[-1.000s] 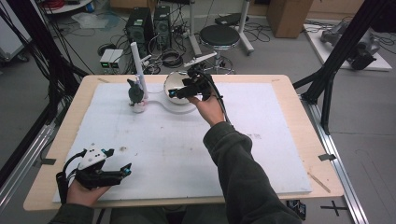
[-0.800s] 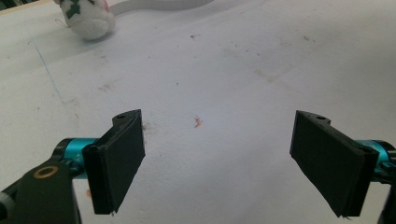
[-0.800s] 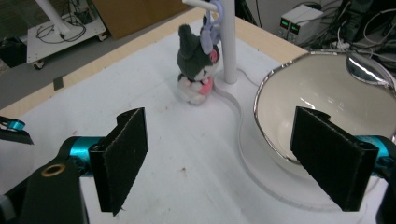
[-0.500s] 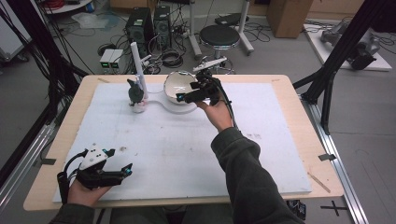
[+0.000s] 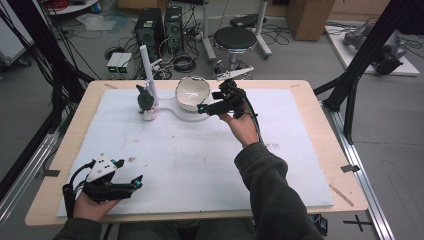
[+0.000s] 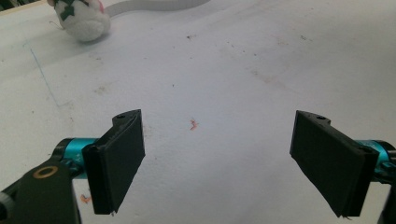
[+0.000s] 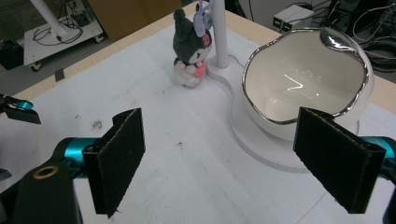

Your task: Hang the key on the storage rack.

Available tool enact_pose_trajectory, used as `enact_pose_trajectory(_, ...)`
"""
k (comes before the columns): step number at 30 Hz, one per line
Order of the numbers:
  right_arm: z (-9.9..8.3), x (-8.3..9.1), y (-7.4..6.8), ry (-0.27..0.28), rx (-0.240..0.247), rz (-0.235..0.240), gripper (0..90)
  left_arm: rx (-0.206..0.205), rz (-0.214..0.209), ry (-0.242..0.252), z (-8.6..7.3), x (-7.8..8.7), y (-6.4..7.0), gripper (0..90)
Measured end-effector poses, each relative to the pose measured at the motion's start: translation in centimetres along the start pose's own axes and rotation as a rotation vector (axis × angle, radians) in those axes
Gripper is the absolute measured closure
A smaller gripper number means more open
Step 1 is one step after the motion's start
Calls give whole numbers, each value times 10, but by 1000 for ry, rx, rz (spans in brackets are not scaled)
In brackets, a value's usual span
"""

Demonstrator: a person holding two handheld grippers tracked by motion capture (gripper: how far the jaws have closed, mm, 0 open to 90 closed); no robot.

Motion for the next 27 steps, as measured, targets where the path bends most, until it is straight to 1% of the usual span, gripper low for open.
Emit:
enact_pose_trajectory(7,-7,10,3,3,-5,-3,154,5,-1,1,0,0,0,181)
enact_pose_trajectory(9,-8,10,4,9,-1,-4,154,6,0,5,0,0,0,181)
enact_pose_trajectory(12,-14,13,6,2,-7,-14,143,4,3,5,0,0,0,181)
enact_pose_trajectory(19,-21,17,9,0,-19,-13,139,6,2,2,0,1,0,181)
enact_pose_trajectory(27,-25,21,11,-3,-11,-29,125,8,0,3,0,1,-1,180)
Point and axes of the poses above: each handheld gripper's, and its own axes: x roughly backward along the jaws, z roughly out of its top, y roughly to its right, the point moved 2 cm from there along -x, roughly forward along the jaws, and after that the axes turned 7 degrees about -z, right-handed, at the moved point
